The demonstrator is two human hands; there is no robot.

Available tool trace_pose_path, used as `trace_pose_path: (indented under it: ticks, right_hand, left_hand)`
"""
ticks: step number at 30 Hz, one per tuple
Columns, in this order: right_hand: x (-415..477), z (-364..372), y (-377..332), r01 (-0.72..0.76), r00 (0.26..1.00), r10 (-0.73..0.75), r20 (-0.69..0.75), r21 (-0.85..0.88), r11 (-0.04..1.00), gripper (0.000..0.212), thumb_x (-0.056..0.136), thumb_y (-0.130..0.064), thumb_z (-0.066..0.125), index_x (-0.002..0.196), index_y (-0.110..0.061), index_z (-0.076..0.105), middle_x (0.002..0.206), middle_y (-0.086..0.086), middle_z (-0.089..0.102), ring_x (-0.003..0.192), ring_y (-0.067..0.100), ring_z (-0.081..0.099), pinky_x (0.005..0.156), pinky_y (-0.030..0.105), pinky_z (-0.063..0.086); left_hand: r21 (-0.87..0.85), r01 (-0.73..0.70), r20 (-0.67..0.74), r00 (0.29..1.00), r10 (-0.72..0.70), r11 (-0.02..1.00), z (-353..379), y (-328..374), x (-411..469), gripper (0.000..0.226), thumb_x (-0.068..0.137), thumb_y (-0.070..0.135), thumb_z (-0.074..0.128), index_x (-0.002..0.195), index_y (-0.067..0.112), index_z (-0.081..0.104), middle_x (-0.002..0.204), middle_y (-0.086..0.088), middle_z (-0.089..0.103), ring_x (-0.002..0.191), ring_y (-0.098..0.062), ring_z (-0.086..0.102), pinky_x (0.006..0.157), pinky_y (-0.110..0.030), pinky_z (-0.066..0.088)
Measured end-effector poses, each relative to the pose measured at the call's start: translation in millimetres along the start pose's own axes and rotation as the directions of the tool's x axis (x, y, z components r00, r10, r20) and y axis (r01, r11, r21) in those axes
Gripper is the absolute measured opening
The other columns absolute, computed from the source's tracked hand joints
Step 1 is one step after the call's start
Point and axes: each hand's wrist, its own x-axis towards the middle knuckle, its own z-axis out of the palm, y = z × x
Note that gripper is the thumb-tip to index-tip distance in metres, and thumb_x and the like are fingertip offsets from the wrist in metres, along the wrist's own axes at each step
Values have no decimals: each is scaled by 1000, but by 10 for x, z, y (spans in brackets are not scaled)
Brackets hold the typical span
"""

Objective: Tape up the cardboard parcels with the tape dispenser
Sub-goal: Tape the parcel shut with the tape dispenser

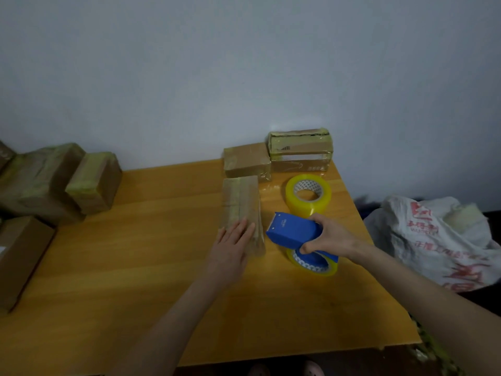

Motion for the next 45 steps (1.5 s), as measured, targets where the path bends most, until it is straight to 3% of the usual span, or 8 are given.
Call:
trace_pose_path:
  ticks: [6, 14, 21, 25, 28, 34, 39, 45]
  right_hand:
    - [-91, 8, 39, -32, 999, 28, 23, 218, 975, 57, 55, -27, 74, 108, -24, 56, 103, 0, 64, 86, 13, 65, 66, 21, 46]
    - [42, 108, 305, -291, 957, 271, 107, 365, 884, 40, 74, -32, 78, 111, -28, 64, 99, 1, 72, 85, 18, 68, 62, 26, 50]
    - [182, 64, 370, -330, 941, 337, -12, 173, 928, 47, 85, -47, 68, 120, -15, 64, 99, 4, 71, 89, 19, 66, 70, 28, 51]
    - [150, 116, 193, -112, 968, 57, -243, -221, 969, 58, 91, -40, 63, 139, -10, 51, 139, 8, 54, 127, 25, 51, 101, 38, 45]
    - [100, 422, -101, 21, 951, -66, -301, -149, 989, 52, 94, -34, 61, 139, -9, 50, 137, 8, 55, 123, 24, 53, 102, 38, 45]
    - [174, 955, -510, 112, 937, -144, -318, -118, 987, 34, 95, -29, 58, 119, -6, 66, 100, 5, 70, 88, 17, 60, 77, 25, 47]
    - [286, 990, -510, 61, 925, -97, -368, -108, 992, 27, 93, -28, 61, 111, -10, 72, 98, 5, 74, 90, 18, 65, 77, 25, 51]
    - [385, 1049, -487, 23, 915, -72, -397, -127, 992, 40, 84, -22, 74, 122, -13, 67, 95, 5, 74, 90, 17, 67, 83, 26, 54]
  left_hand:
    - [-36, -33, -27, 999, 32, 999, 23, 16, -25, 71, 96, 16, 42, 150, 36, 1, 157, 6, -10, 145, -12, -12, 116, -36, -10]
    - [-18, -38, 4, 999, 39, 999, 29, -15, -13, 73, 96, 21, 43, 146, 41, -6, 157, 6, -12, 146, -12, -12, 116, -34, -11]
    - [-228, -113, -75, 992, 98, 967, -93, -14, -33, 74, 93, 18, 52, 146, 38, 6, 158, 2, -5, 148, -20, -3, 119, -39, 5]
    - [-557, 130, -332, 870, -364, 820, -182, -155, -144, 51, 94, 11, 58, 142, 16, 43, 148, -2, 40, 136, -18, 39, 106, -31, 39]
    - [-716, 403, -124, 730, -672, 570, -177, -245, -176, 37, 96, 17, 56, 132, 10, 56, 127, -5, 62, 113, -15, 59, 97, -28, 48]
    - [-730, 426, -58, 741, -669, 534, -101, -162, -93, 28, 93, 25, 60, 116, 12, 68, 96, 0, 73, 82, -8, 64, 71, -20, 48]
    - [-855, 421, 102, 708, -699, 302, -47, -170, 6, 21, 86, 17, 69, 104, 7, 73, 70, -3, 70, 71, -19, 69, 78, -39, 57]
    - [-841, 393, 66, 757, -650, 372, -2, -256, 3, 25, 81, 12, 75, 104, 4, 69, 71, 1, 69, 65, -11, 68, 67, -25, 59]
